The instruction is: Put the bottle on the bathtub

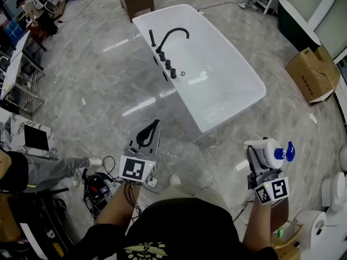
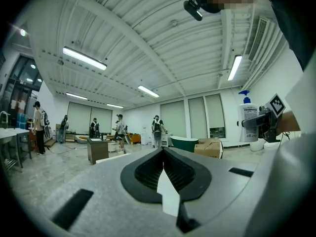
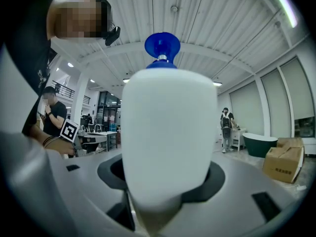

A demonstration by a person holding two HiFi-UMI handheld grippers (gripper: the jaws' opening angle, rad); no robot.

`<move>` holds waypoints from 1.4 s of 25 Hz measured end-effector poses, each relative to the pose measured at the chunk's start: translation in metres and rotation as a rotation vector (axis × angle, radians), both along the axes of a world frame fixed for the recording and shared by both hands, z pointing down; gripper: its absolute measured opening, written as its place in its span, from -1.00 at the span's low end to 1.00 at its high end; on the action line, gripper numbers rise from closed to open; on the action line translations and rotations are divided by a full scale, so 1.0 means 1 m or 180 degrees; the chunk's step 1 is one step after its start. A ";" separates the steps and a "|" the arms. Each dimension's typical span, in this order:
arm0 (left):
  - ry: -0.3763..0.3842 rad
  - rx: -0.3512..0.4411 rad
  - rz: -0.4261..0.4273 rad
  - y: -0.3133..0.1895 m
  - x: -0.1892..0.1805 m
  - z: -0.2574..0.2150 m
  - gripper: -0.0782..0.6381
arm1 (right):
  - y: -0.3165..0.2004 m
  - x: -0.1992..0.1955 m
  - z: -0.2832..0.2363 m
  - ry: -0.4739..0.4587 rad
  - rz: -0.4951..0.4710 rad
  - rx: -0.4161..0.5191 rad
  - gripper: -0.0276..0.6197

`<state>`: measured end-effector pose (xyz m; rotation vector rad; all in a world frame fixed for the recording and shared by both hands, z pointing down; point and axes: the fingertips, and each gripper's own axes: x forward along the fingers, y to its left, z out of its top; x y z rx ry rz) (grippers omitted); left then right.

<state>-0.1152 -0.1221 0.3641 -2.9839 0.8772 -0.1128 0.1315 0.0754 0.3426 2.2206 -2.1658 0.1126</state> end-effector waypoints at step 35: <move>-0.0179 -0.0013 -0.0506 -0.070 0.082 0.010 -0.76 | -0.116 0.126 0.012 -0.0137 -0.0447 0.0017 -0.10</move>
